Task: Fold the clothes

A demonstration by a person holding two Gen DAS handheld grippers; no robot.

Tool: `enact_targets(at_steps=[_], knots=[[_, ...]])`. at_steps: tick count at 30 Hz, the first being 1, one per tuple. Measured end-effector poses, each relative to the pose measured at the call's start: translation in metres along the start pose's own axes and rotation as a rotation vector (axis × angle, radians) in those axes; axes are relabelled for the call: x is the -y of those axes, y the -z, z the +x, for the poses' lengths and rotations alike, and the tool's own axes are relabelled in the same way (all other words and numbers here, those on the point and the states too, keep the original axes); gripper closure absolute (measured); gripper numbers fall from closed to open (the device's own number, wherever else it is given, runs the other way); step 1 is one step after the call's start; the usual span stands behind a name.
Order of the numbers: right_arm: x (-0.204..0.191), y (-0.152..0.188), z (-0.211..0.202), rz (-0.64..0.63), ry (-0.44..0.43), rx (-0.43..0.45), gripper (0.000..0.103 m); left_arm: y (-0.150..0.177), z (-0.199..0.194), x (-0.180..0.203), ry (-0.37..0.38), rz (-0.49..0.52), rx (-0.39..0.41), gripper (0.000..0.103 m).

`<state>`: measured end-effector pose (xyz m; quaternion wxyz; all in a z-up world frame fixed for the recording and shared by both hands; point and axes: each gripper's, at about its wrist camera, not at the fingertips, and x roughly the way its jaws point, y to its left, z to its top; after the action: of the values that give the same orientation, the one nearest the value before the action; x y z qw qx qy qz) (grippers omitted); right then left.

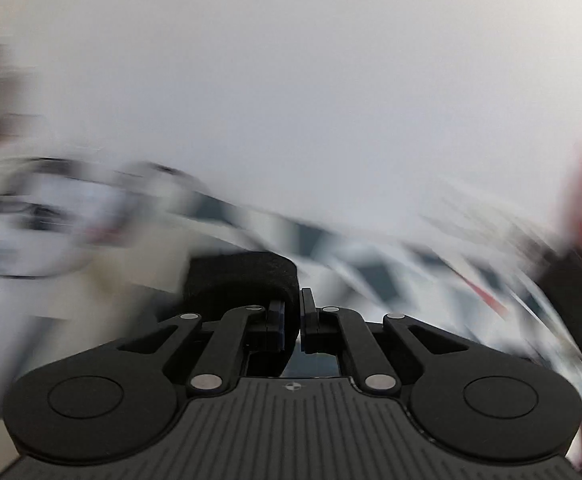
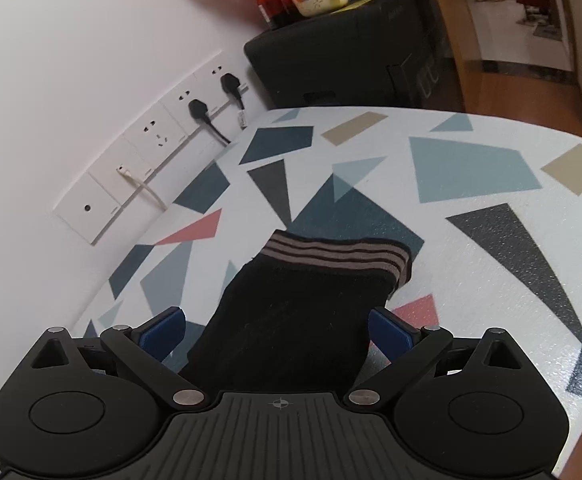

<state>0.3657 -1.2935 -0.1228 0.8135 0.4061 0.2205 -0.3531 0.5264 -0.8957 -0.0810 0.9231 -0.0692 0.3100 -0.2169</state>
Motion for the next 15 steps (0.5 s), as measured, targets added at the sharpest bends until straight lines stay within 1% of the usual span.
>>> enact_targets(at_steps=[1,3,5,6,7,8,10,12,15], knots=[[0.001,0.001,0.001,-0.011,-0.013,-0.007,0.006,0.009,0.013,0.014,0.063,0.044,-0.042,0.095],[0.002,0.004,0.003,-0.038,-0.034,-0.034,0.006,0.03,0.044,0.04,0.125,0.143,-0.15,0.095],[0.0,0.009,0.005,-0.067,-0.049,-0.06,0.009,0.043,0.069,0.056,0.129,0.214,-0.286,0.094],[-0.002,0.011,0.006,-0.083,-0.058,-0.072,0.01,0.045,0.074,0.062,0.132,0.234,-0.338,0.094],[-0.004,0.014,0.005,-0.104,-0.071,-0.081,0.013,0.046,0.071,0.064,0.146,0.246,-0.34,0.091],[-0.007,0.017,0.004,-0.125,-0.085,-0.089,0.013,0.044,0.062,0.064,0.171,0.257,-0.31,0.088],[-0.014,0.022,0.001,-0.173,-0.131,-0.103,0.013,0.038,0.044,0.058,0.174,0.275,-0.245,0.07],[-0.023,0.03,0.0,-0.216,-0.189,-0.132,0.014,0.033,0.028,0.05,0.159,0.288,-0.194,0.065],[-0.043,0.043,0.001,-0.289,-0.291,-0.208,0.015,0.031,0.016,0.03,0.104,0.281,-0.19,0.064]])
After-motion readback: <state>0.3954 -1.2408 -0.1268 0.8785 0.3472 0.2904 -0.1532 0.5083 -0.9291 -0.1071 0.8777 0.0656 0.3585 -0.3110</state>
